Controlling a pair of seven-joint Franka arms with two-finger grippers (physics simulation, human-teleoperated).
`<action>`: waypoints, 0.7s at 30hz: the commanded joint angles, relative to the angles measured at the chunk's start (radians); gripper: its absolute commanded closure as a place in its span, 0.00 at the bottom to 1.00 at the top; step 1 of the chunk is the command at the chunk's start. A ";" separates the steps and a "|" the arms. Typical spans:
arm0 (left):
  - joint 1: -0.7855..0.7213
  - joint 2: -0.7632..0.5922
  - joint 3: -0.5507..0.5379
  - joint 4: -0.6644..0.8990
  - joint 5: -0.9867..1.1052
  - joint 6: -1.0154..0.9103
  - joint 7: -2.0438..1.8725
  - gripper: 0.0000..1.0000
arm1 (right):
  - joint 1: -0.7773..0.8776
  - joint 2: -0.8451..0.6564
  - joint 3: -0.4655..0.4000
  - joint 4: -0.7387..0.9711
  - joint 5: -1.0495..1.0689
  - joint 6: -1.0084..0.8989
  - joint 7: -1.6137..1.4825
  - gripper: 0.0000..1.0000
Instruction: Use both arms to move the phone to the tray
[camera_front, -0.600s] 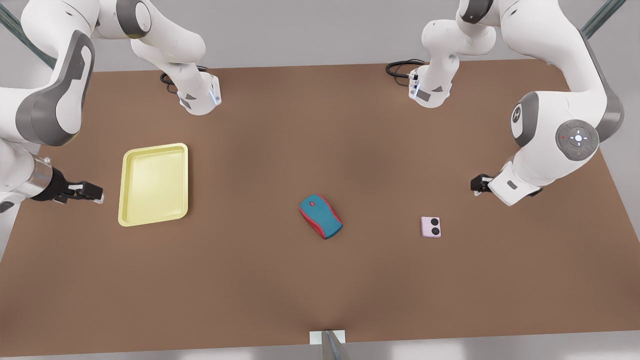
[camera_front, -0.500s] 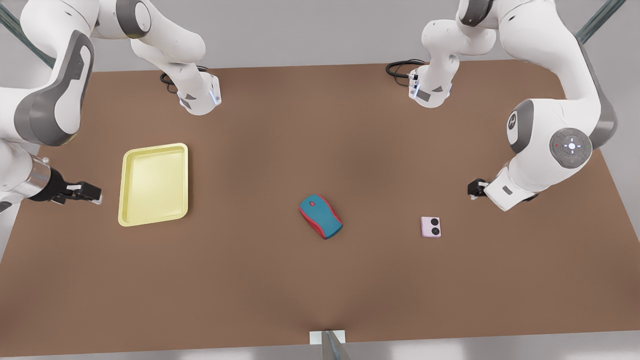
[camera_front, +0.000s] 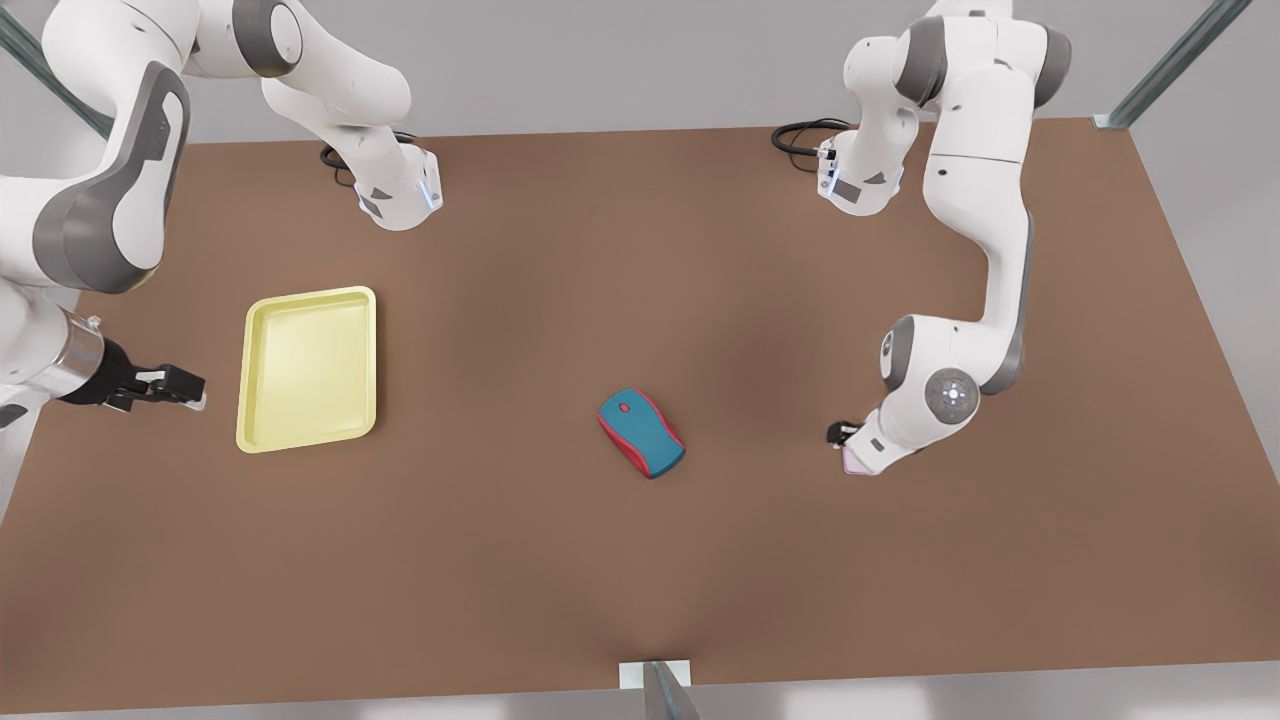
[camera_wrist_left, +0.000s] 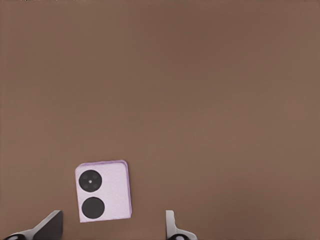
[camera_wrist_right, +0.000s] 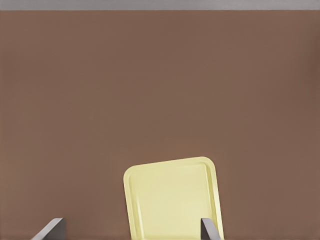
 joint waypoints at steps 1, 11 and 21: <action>0.002 0.015 0.003 -0.006 -0.005 0.160 -0.060 0.00 | 0.001 -0.001 0.000 0.001 0.001 0.000 -0.010 0.00; 0.007 0.077 0.019 -0.066 -0.003 0.223 -0.005 0.00 | -0.003 -0.004 -0.001 0.001 -0.002 -0.006 -0.016 0.00; 0.008 0.115 0.026 -0.068 -0.003 0.219 0.025 0.00 | 0.000 -0.001 -0.001 0.000 -0.005 -0.002 -0.016 0.00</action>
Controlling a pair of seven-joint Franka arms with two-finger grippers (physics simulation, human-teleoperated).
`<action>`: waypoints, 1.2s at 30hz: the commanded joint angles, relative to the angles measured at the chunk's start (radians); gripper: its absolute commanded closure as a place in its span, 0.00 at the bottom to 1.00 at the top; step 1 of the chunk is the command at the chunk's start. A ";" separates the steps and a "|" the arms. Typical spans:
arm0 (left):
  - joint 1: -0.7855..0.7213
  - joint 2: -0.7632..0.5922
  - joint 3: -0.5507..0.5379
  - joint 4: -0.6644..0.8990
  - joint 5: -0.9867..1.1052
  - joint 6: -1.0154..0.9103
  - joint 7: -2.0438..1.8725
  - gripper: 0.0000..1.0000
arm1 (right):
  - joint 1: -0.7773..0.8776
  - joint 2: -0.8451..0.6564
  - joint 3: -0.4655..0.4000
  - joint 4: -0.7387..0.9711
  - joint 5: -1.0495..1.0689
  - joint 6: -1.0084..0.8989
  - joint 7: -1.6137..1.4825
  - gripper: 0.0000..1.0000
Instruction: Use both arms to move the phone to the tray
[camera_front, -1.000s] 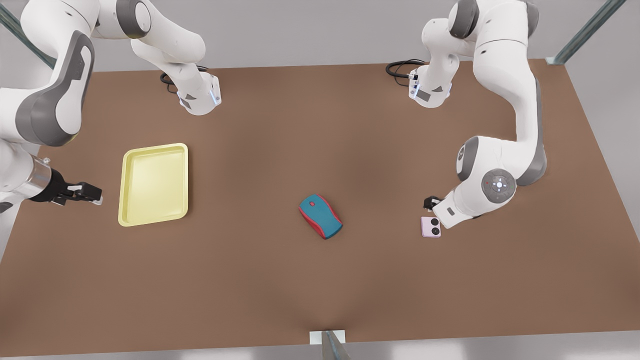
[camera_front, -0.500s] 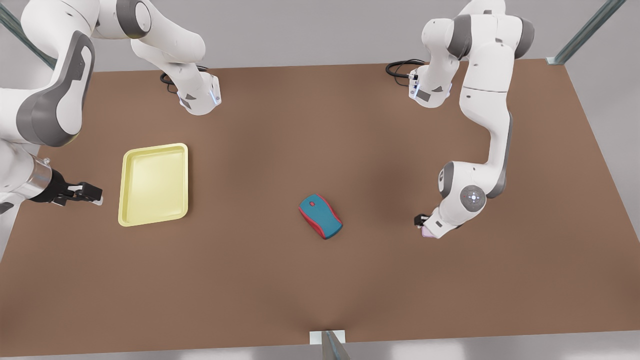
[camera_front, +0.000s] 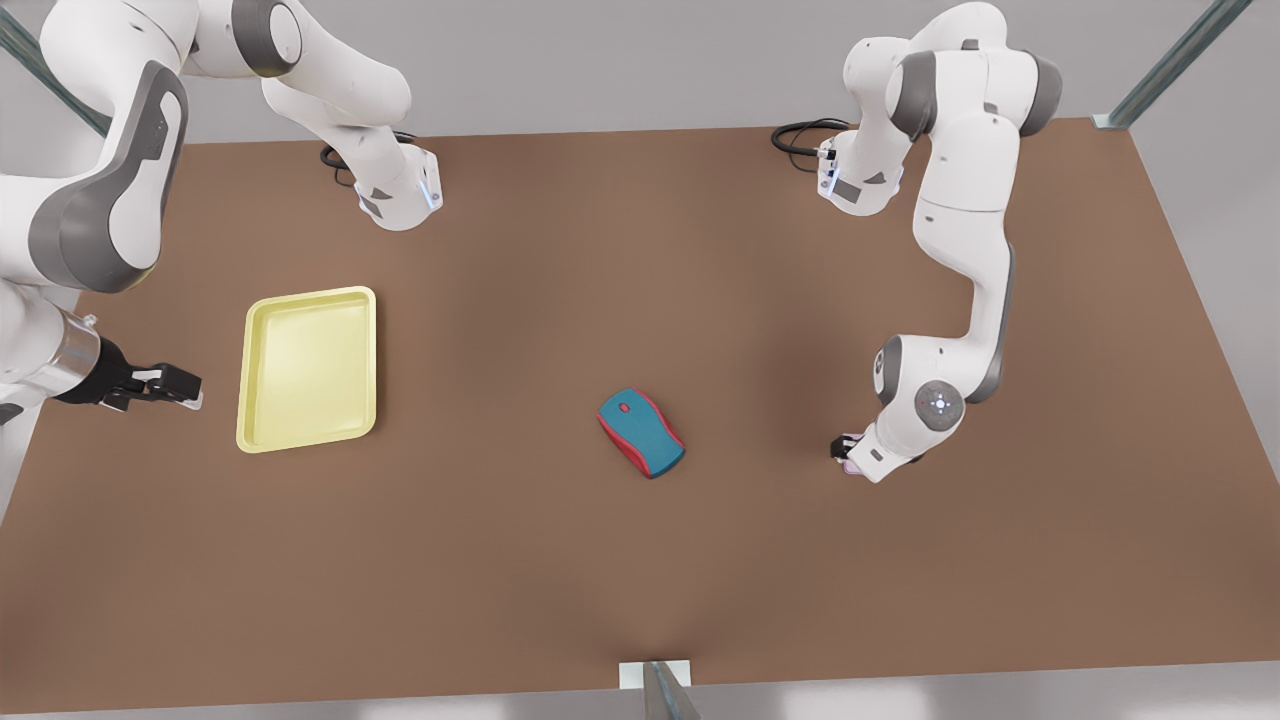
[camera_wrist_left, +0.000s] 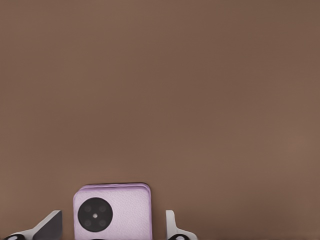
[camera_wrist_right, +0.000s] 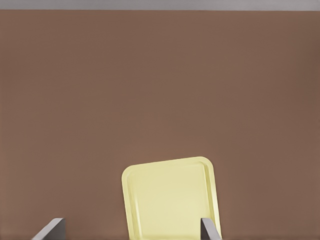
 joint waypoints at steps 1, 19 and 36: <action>0.001 0.009 0.000 0.000 0.002 0.006 0.020 0.00 | 0.002 0.000 0.000 0.000 -0.002 0.000 -0.002 0.00; 0.001 0.027 0.000 0.002 0.002 -0.002 0.023 0.24 | -0.007 -0.002 -0.003 0.005 0.003 0.000 -0.006 0.00; -0.124 -0.021 -0.012 0.060 0.002 -0.112 -0.142 0.25 | -0.001 -0.089 -0.001 -0.104 0.001 -0.003 0.003 0.00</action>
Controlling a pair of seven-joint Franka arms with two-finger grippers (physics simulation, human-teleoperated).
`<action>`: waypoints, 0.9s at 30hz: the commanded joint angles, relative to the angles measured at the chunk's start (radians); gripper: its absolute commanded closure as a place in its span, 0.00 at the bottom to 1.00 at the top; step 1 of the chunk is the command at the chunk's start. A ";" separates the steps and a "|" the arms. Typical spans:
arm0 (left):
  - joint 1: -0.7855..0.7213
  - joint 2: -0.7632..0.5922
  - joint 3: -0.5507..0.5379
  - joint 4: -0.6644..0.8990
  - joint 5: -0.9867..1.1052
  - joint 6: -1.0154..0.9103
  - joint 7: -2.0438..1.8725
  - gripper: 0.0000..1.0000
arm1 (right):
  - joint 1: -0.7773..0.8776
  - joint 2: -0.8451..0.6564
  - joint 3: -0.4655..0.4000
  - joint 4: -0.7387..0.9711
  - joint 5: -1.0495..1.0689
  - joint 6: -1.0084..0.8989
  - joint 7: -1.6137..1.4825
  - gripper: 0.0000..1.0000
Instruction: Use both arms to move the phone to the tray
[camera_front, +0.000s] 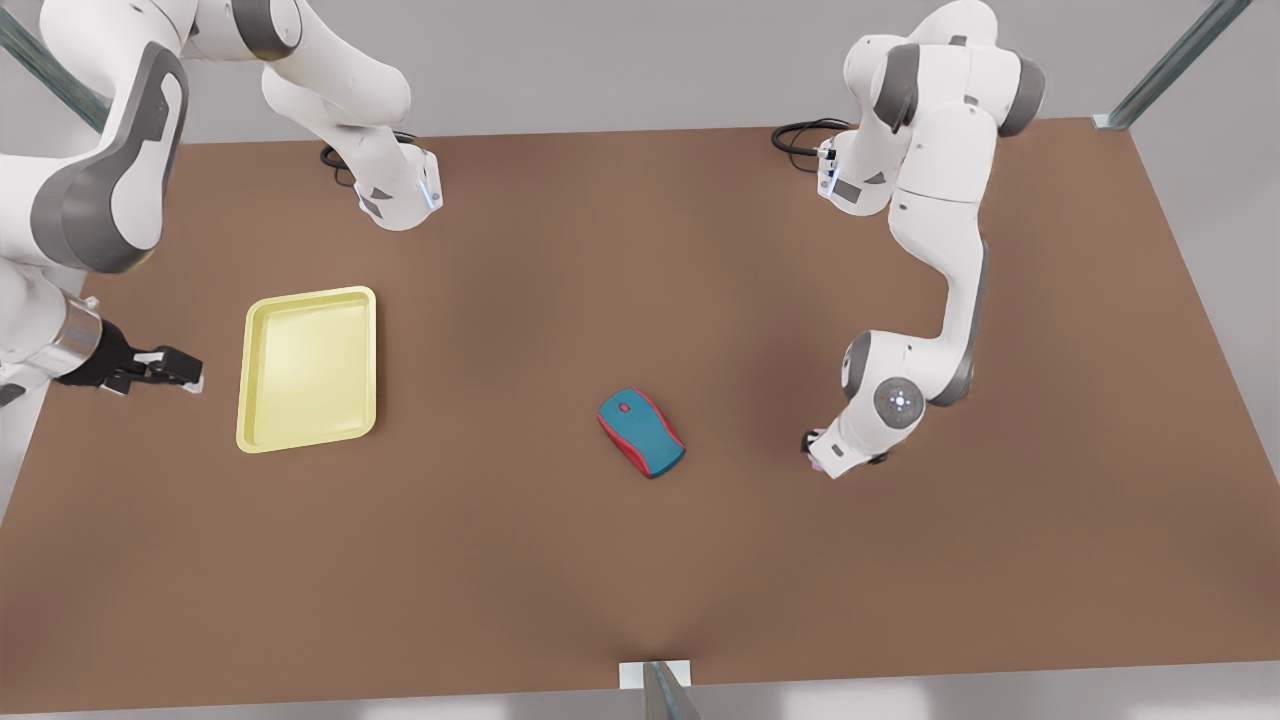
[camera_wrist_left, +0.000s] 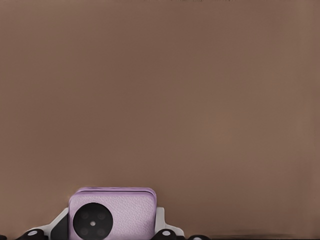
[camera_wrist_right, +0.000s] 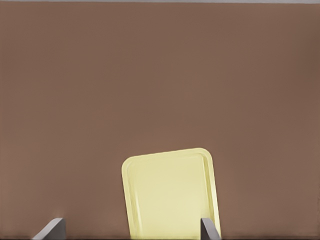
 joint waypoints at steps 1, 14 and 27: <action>-0.049 -0.004 0.000 0.032 -0.006 -0.094 -0.173 0.25 | 0.002 -0.015 -0.001 -0.019 0.002 0.000 0.003 0.00; -0.414 0.264 -0.067 0.598 -0.006 -0.240 -0.863 0.25 | 0.005 -0.005 0.002 -0.011 -0.004 0.002 0.003 0.00; -0.585 0.531 -0.080 0.871 0.041 0.108 -0.784 0.22 | 0.005 -0.002 0.002 -0.003 0.000 0.003 0.003 0.00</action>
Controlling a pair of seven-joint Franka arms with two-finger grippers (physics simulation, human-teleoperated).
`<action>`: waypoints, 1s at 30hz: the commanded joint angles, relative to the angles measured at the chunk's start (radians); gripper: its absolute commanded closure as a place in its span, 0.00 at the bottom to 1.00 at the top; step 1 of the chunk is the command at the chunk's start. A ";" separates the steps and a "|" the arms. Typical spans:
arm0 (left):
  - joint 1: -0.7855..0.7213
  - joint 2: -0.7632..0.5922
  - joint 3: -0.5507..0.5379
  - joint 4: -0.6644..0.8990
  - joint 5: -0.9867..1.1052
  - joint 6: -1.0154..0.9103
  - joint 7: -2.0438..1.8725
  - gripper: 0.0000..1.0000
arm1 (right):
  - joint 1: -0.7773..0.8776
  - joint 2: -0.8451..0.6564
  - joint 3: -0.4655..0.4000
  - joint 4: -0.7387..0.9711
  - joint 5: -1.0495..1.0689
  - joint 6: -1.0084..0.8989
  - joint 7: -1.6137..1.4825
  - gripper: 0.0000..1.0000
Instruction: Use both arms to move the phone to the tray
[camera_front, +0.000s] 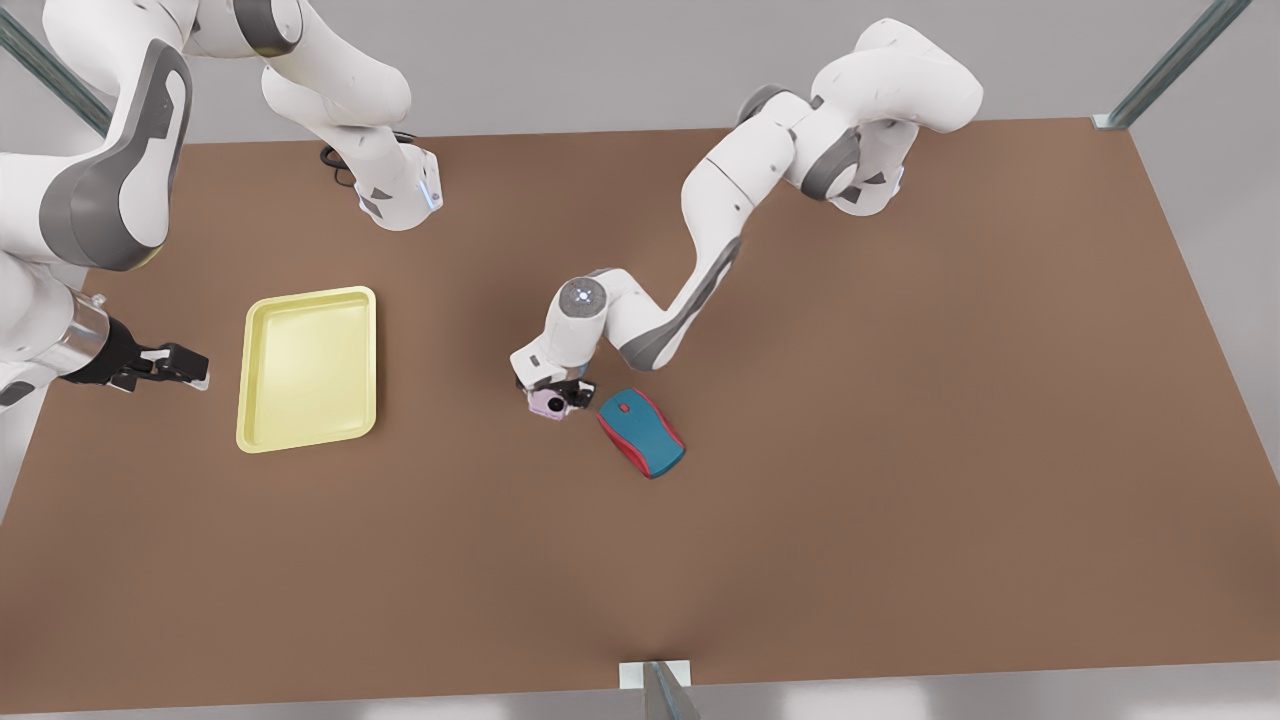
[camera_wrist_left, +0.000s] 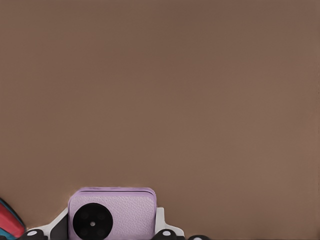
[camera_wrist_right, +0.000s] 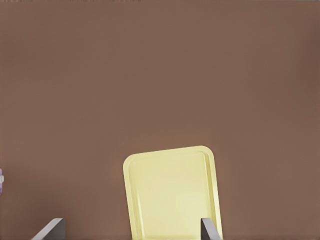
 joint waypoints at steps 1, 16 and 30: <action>-0.022 0.018 0.000 0.004 0.009 0.130 -0.163 0.22 | 0.000 -0.001 0.000 0.000 -0.001 -0.001 0.001 0.00; 0.455 -0.384 0.010 -0.040 -0.115 -0.810 0.300 0.00 | 0.165 0.020 0.057 0.034 0.000 -0.089 0.243 0.00; 0.794 -0.930 0.022 -0.436 0.072 -0.943 0.608 0.00 | 0.449 0.006 0.071 -0.704 0.167 0.672 0.746 0.00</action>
